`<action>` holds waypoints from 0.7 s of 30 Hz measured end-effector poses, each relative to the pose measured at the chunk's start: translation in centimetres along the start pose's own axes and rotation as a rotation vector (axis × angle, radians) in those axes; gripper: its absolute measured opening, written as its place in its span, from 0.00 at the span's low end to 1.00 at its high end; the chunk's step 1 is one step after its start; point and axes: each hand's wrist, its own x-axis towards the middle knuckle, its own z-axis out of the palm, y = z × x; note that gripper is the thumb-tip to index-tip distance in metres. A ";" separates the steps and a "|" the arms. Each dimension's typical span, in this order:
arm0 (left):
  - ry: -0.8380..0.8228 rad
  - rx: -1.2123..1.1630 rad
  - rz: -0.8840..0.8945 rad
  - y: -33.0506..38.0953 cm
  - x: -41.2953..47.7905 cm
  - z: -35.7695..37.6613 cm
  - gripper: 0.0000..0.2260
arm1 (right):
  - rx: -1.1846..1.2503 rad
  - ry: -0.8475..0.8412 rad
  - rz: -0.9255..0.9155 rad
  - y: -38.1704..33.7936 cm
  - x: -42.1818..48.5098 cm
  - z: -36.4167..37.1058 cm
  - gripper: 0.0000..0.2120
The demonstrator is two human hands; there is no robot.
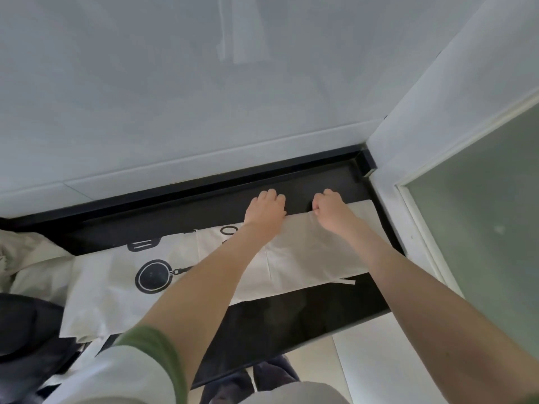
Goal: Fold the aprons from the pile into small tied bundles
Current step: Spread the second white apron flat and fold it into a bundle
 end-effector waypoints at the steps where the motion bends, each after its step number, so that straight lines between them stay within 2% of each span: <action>1: -0.012 -0.005 0.021 -0.2 0.2 0.2 0.12 | 0.010 0.015 0.003 0.2 -0.1 0.3 0.09; 7: -0.051 -0.140 0.121 -0.9 0.6 0.8 0.13 | 0.170 0.120 -0.054 1.3 -0.5 0.7 0.10; 13: -0.047 -0.114 0.172 -0.6 0.8 0.6 0.08 | 0.175 0.228 -0.105 2.0 -0.5 0.8 0.10; 17: 0.016 -0.093 0.140 -0.7 1.1 0.4 0.08 | 0.142 0.270 -0.084 2.6 0.5 0.0 0.10; 21: 0.103 -0.204 -0.025 -0.9 -0.7 -0.2 0.09 | 0.115 0.291 -0.057 3.1 0.7 -0.4 0.09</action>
